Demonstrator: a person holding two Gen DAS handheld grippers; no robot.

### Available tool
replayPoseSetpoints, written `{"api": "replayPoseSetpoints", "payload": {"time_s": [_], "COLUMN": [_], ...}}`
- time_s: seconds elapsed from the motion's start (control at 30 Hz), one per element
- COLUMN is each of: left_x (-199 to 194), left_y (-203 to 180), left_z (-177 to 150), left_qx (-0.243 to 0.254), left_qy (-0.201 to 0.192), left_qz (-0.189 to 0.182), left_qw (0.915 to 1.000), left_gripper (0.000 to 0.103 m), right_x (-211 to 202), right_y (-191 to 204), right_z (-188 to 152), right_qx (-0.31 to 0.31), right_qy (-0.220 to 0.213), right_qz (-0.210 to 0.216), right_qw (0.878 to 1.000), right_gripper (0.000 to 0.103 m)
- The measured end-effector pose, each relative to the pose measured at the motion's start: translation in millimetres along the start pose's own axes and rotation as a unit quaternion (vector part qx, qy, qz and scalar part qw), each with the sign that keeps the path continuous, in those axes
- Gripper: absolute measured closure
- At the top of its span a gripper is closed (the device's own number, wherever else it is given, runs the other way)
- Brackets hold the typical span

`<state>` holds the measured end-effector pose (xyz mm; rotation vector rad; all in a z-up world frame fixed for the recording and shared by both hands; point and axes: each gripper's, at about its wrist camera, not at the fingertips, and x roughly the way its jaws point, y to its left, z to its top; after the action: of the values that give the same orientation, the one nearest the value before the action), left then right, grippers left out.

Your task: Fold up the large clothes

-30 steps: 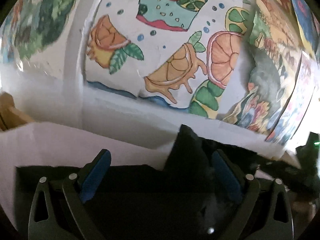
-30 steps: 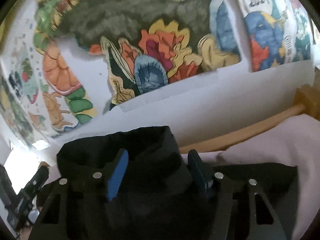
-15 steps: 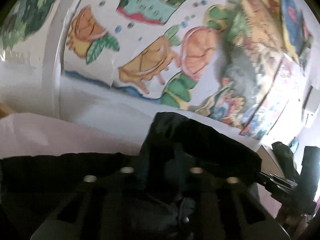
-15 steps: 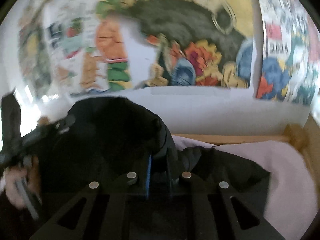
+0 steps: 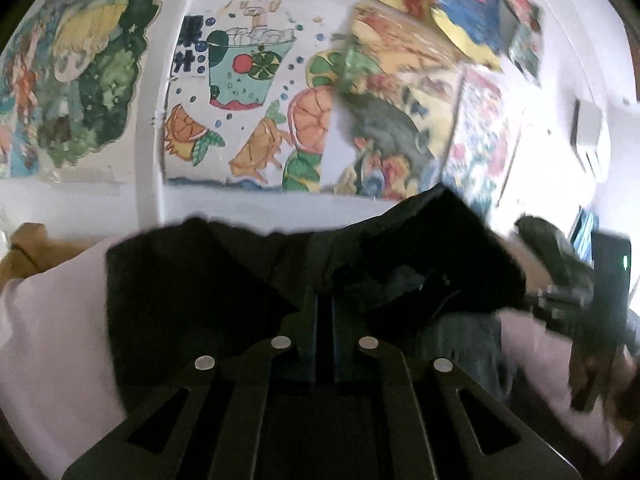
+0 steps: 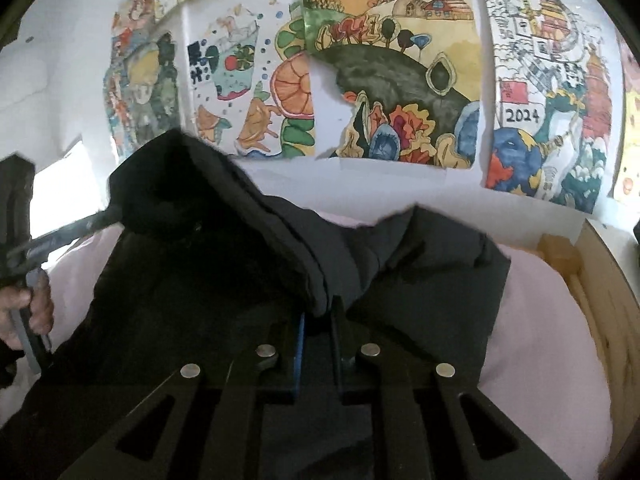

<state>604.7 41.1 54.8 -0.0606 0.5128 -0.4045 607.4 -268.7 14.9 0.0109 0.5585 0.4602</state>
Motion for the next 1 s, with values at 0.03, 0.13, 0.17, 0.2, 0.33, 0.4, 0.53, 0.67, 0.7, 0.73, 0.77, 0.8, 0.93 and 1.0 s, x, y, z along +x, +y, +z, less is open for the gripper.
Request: {"api": "replayPoseSetpoints", "payload": {"time_s": [0.03,0.13,0.17,0.2,0.33,0.4,0.53,0.67,0.7,0.73,0.77,0.8,0.93,1.0], "left_x": [-8.0,-15.9,-14.8,-10.1,15.8,31.4,39.2,29.9,27.4,21.1,16.5,16.1,27.1,32.5], "left_y": [-5.0,-13.7,-16.3,-17.7,-5.0,5.3,15.2,13.7,13.0,11.5,11.4,9.8,9.2,13.0], "left_z": [-9.5,-28.6,-36.3,-43.9,-68.9,-77.2,-82.3,-80.1,-80.9,-81.4,-82.4,-84.2,-88.1,-92.2], "left_qx": [0.006,0.021,0.025,0.030,0.015,0.003,-0.009,0.004,0.009,0.017,0.021,0.024,0.031,0.027], "left_qy": [0.004,0.009,0.012,0.018,0.043,0.058,0.055,0.048,0.047,0.041,0.034,0.032,0.052,0.062], "left_qz": [0.000,0.003,0.006,0.012,0.026,0.024,0.008,0.028,0.032,0.034,0.032,0.033,0.038,0.038], "left_qw": [1.0000,0.9997,0.9996,0.9993,0.9986,0.9980,0.9984,0.9985,0.9983,0.9984,0.9987,0.9987,0.9974,0.9970], "left_gripper": [0.100,0.100,0.100,0.101,0.101,0.101,0.100,0.099,0.099,0.099,0.099,0.099,0.099,0.099], "right_x": [-2.0,-7.1,-4.9,-0.7,29.9,51.0,71.0,71.8,71.5,71.5,71.4,70.8,37.4,7.9], "right_y": [0.4,3.6,4.2,3.8,4.0,4.3,-1.3,-5.5,-5.4,-4.8,-4.2,-3.9,-6.8,-9.3], "right_z": [-4.6,-26.4,-35.3,-42.1,-68.3,-80.8,-95.5,-102.7,-103.4,-103.4,-103.9,-103.4,-94.8,-78.2], "right_qx": [0.001,-0.004,-0.004,-0.003,-0.016,-0.026,-0.021,-0.013,-0.014,-0.014,-0.015,-0.014,0.002,0.010], "right_qy": [0.000,0.001,0.003,0.008,0.033,0.047,0.043,0.034,0.033,0.034,0.034,0.032,-0.033,-0.099], "right_qz": [0.001,-0.008,-0.014,-0.019,-0.052,-0.068,-0.074,-0.067,-0.068,-0.068,-0.068,-0.068,-0.088,-0.114], "right_qw": [1.000,1.000,1.000,1.000,0.998,0.996,0.996,0.997,0.997,0.997,0.997,0.997,0.996,0.988], "right_gripper": [0.093,0.094,0.094,0.094,0.096,0.096,0.100,0.100,0.100,0.100,0.100,0.100,0.100,0.100]}}
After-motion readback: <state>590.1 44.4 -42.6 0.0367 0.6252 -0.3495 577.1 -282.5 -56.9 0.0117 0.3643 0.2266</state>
